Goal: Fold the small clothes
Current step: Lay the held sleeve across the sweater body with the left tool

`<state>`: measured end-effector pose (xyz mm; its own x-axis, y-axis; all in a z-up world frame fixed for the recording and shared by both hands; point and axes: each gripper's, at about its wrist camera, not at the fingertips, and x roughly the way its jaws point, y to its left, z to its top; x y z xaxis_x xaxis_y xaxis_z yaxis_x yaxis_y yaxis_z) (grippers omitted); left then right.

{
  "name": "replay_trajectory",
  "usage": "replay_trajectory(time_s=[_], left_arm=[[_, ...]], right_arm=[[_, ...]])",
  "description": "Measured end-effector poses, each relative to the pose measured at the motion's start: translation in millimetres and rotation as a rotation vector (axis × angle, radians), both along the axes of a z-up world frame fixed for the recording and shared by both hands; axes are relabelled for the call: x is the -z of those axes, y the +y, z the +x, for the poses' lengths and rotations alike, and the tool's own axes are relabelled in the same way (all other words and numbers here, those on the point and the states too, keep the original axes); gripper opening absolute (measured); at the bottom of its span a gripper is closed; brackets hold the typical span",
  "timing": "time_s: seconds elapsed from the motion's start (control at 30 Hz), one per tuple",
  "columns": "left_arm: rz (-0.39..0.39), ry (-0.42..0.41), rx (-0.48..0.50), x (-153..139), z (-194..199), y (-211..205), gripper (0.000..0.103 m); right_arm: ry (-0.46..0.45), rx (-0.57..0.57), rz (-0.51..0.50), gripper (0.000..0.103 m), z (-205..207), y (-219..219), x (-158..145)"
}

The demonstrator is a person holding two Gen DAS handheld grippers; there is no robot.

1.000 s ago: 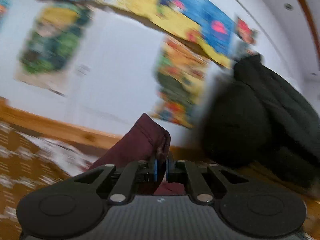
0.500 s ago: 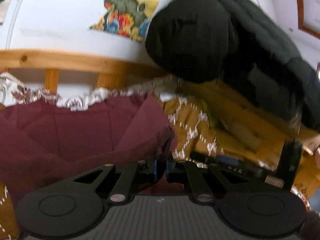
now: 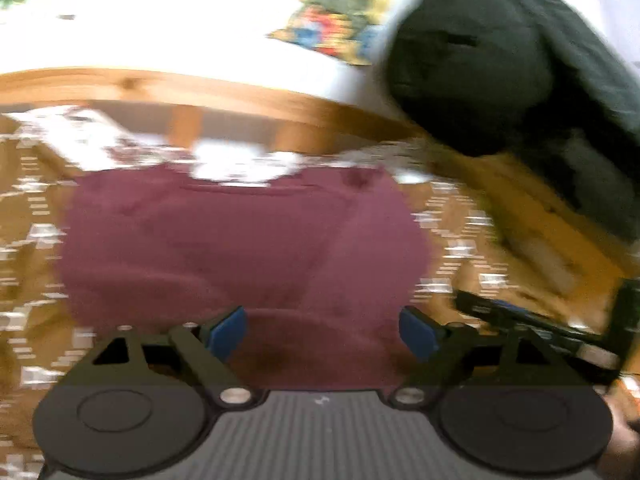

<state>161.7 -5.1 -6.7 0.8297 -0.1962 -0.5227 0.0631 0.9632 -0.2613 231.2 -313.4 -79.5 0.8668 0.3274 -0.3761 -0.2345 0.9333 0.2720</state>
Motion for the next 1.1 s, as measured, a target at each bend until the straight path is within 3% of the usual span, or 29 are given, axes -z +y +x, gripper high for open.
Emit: replay_trajectory(time_s=[0.1,0.2,0.3,0.4,0.47,0.53,0.6,0.67,0.87,1.0,1.1], left_arm=[[0.082,0.039,-0.220,7,2,40,0.089],[0.060,0.045,-0.382,19,9,88,0.082],[0.010,0.076,-0.431,30,25,123,0.072],[0.017,0.114,-0.416,38,45,138,0.058],[0.013,0.140,-0.401,41,56,142,0.056],[0.011,0.165,-0.369,45,66,142,0.046],[0.012,0.198,-0.370,48,73,143,0.020],[0.001,0.204,-0.397,51,73,143,0.001],[0.136,0.132,-0.494,40,60,129,0.000],[0.144,0.216,-0.491,50,68,134,0.001],[0.116,0.220,-0.487,51,67,133,0.005]], right_arm=[[0.014,-0.044,-0.004,0.102,-1,8,4],[0.021,-0.093,-0.015,0.102,-3,19,8],[0.025,-0.148,-0.029,0.102,-5,30,13],[0.024,-0.187,-0.052,0.102,-6,39,17],[0.027,-0.203,-0.065,0.102,-6,43,20],[0.033,-0.211,-0.070,0.102,-6,44,22],[0.042,-0.213,-0.065,0.102,-5,45,23],[0.049,-0.214,-0.059,0.102,-4,44,24],[0.060,-0.227,-0.075,0.102,-3,47,25],[0.072,-0.243,-0.111,0.102,-3,53,28],[0.090,-0.257,-0.159,0.102,-3,59,32]])
